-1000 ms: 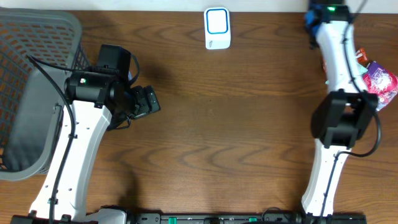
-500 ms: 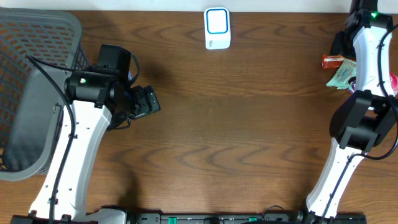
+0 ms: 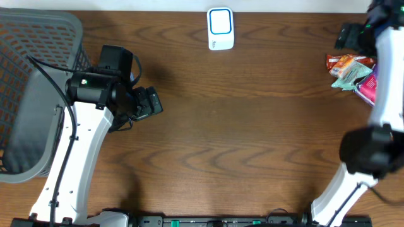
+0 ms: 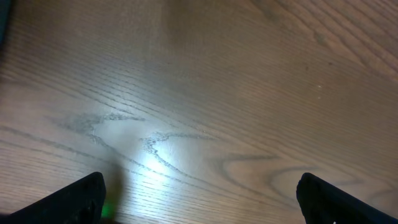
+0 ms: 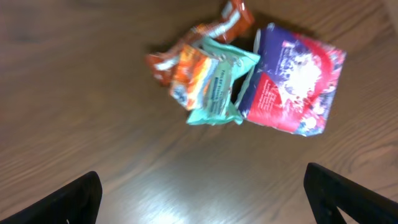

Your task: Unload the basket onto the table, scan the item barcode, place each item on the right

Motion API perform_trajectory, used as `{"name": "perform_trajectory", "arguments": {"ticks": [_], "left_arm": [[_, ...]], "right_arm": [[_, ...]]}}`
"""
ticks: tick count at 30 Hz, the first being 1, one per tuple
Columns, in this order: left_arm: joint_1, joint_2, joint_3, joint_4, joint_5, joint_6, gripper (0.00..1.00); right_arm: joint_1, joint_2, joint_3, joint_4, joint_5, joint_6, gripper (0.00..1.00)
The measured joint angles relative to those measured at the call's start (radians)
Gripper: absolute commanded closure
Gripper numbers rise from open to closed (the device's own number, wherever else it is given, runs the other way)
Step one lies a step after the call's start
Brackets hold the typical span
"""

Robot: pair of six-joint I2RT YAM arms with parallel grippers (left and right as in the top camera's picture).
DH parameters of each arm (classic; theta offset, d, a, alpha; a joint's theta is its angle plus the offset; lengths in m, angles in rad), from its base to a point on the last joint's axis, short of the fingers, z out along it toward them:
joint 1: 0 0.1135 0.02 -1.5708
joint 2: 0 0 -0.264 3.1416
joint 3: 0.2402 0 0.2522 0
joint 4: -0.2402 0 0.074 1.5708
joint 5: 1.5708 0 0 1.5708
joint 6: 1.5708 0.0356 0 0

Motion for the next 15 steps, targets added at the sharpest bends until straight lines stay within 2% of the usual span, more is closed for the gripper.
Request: {"name": "perform_trajectory", "arguments": {"ticks": [8, 12, 15], "left_arm": [[0.0, 0.0, 0.0, 0.0, 0.0, 0.0, 0.02], [0.0, 0.0, 0.0, 0.0, 0.0, 0.0, 0.02], [0.0, 0.0, 0.0, 0.002, 0.0, 0.0, 0.02]], "right_arm": [[0.043, -0.283, -0.023, -0.09, -0.077, -0.003, 0.01], [0.109, -0.436, -0.179, -0.041, -0.09, -0.021, 0.01], [0.176, -0.601, -0.394, 0.027, -0.1, -0.035, 0.01]]}}
